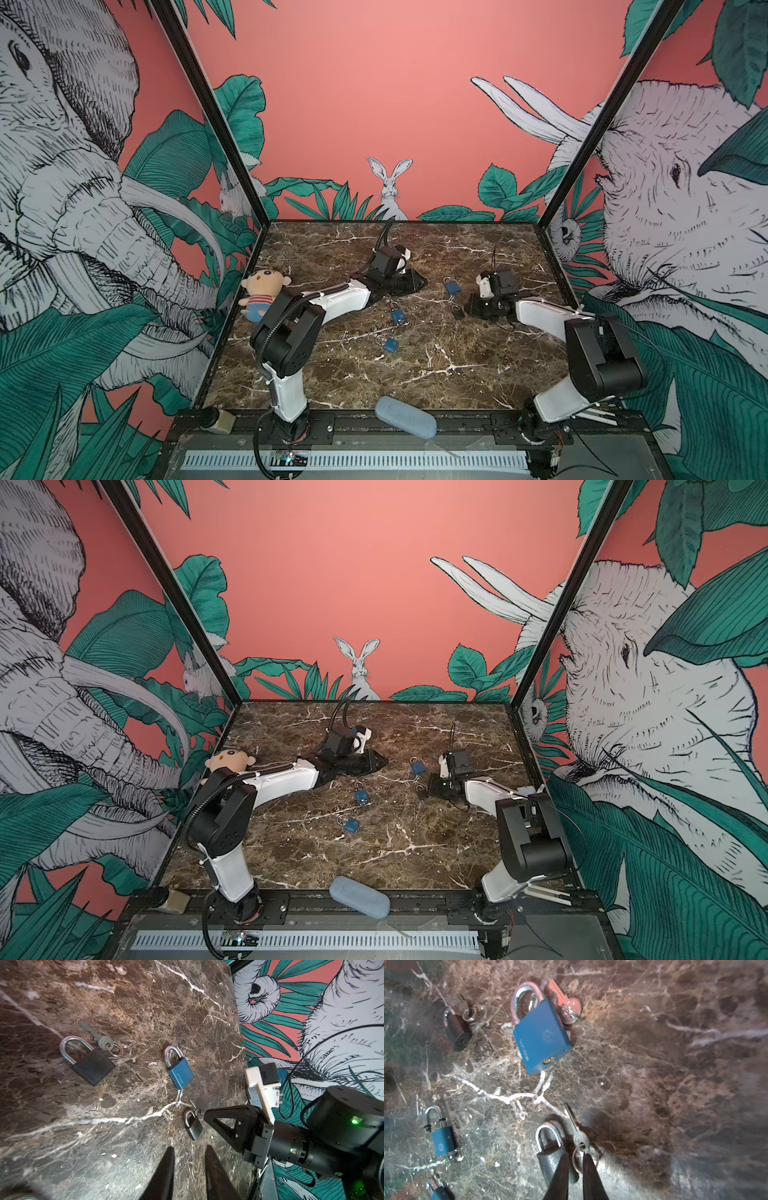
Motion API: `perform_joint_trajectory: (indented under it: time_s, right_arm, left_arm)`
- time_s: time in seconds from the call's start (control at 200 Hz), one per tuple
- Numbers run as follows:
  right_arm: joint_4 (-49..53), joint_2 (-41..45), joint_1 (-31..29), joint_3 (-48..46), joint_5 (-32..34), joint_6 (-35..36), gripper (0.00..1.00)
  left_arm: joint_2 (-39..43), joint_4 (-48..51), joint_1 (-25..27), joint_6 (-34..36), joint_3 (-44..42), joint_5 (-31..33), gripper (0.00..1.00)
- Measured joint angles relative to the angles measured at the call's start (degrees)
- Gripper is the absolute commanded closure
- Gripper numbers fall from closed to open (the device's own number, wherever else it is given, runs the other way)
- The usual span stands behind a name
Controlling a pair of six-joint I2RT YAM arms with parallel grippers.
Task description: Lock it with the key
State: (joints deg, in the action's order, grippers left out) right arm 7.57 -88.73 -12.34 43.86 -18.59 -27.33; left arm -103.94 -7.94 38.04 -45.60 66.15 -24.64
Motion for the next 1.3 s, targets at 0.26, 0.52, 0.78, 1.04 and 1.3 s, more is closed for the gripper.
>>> perform_joint_trajectory:
  time_s: [0.26, 0.52, 0.78, 1.04, 1.3]
  right_arm:
    - [3.26, 7.98, -1.64, 0.02, 1.77, 0.7, 0.83]
    - [4.5, 10.75, -11.06, 0.59, 4.61, 0.46, 0.8]
    - [4.81, 5.62, -22.69, 7.69, 10.64, -0.15, 0.65]
    - [4.76, -5.05, -31.08, 14.88, 16.02, -0.26, 0.54]
    - [7.87, -16.17, -37.48, 24.92, 21.9, 1.29, 0.48]
  left_arm:
    - [1.77, 0.26, -0.94, 0.24, -1.62, 0.07, 0.72]
    - [11.37, 4.59, -6.38, 3.23, -6.25, 1.55, 0.72]
    - [19.76, 10.67, -14.53, 6.69, -12.7, 3.13, 0.72]
    - [23.69, 14.64, -20.79, 7.8, -17.18, 3.3, 0.71]
    - [27.43, 14.97, -26.32, 7.72, -20.24, 2.8, 0.7]
